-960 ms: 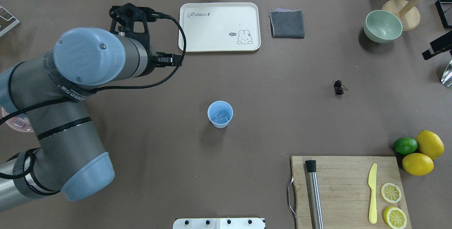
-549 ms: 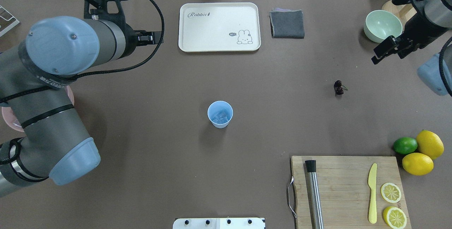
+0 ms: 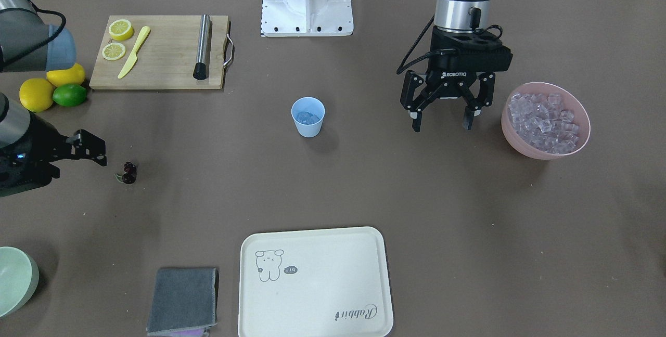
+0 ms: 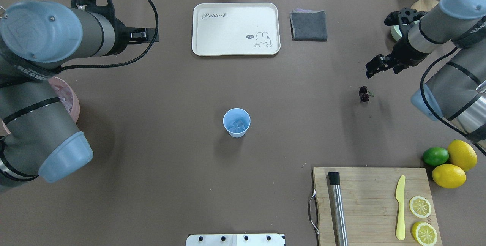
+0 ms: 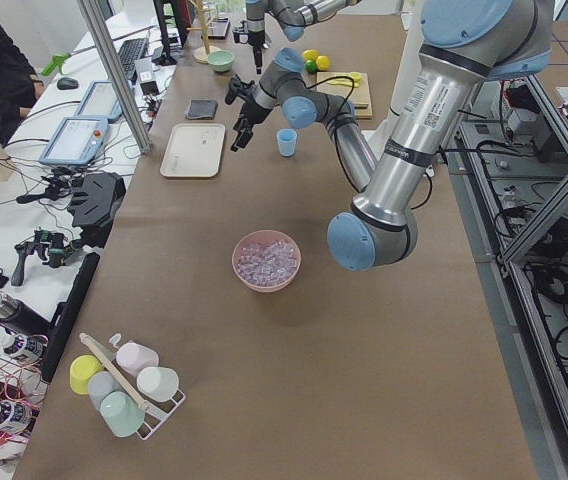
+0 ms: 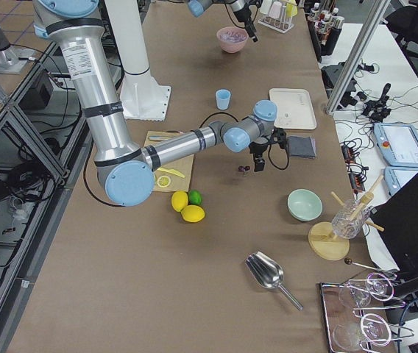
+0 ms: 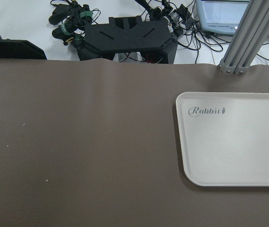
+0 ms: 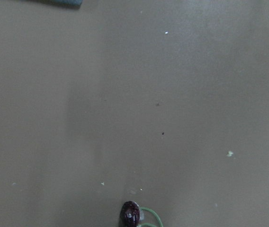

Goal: Put ice and cherries in cup
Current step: 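Raise the left gripper away from the cup while the right gripper reaches toward the cherries, then lower the right gripper onto the dark cherries and grasp their stem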

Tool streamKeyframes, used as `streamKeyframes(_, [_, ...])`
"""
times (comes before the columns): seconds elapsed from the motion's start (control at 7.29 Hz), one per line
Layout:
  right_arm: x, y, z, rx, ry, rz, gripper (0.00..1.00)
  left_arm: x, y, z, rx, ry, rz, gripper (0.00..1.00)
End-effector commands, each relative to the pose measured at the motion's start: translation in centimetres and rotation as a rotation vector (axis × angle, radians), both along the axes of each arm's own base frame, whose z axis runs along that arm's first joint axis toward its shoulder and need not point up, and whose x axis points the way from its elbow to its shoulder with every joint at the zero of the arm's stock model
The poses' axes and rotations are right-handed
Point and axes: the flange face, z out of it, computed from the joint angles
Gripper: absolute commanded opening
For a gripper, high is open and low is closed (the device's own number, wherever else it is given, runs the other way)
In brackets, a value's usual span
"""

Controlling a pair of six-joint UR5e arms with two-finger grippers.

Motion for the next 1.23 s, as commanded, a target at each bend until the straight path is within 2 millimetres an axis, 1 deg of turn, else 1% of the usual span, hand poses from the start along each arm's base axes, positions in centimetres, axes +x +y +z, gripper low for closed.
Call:
streamKeyframes(0.0, [-4.1,2.1,1.1,-0.045,0.018,0.032,1.00,-1.6,-0.8,0.3,-0.005,-0.003,0.000,0.98])
streamKeyframes(0.14, [-4.7,2.4,1.1,-0.041,0.023,0.026,1.00,-2.4,-1.0,0.2,-0.008,0.005,0.011,0.98])
streamKeyframes(0.27, [-5.0,2.4,1.5,-0.036,0.038,0.031,1.00,-2.4,-1.0,0.1,-0.007,0.007,0.013,0.98])
streamKeyframes(0.41, [-5.0,2.4,1.6,-0.032,0.045,0.035,0.94,-2.5,-1.0,0.1,-0.007,0.009,0.015,0.98])
streamKeyframes(0.55, [-5.0,2.2,1.8,-0.022,0.059,0.046,0.77,-2.5,-1.0,0.1,-0.007,0.009,0.015,0.98])
streamKeyframes(0.69, [-5.0,2.2,1.9,-0.022,0.064,0.048,0.48,-2.6,-1.0,0.0,-0.011,0.015,0.023,0.98])
streamKeyframes(0.82, [-5.0,2.2,1.9,-0.022,0.064,0.048,0.16,-2.6,-1.0,0.1,-0.013,0.013,0.021,0.98])
streamKeyframes(0.96, [-5.0,2.2,1.8,-0.018,0.062,0.049,0.00,-2.6,-1.0,0.1,-0.014,0.014,0.020,0.98])
streamKeyframes(1.1, [-4.9,2.2,1.5,-0.009,0.063,0.054,0.00,-2.5,-1.0,0.1,-0.014,0.014,0.022,0.98])
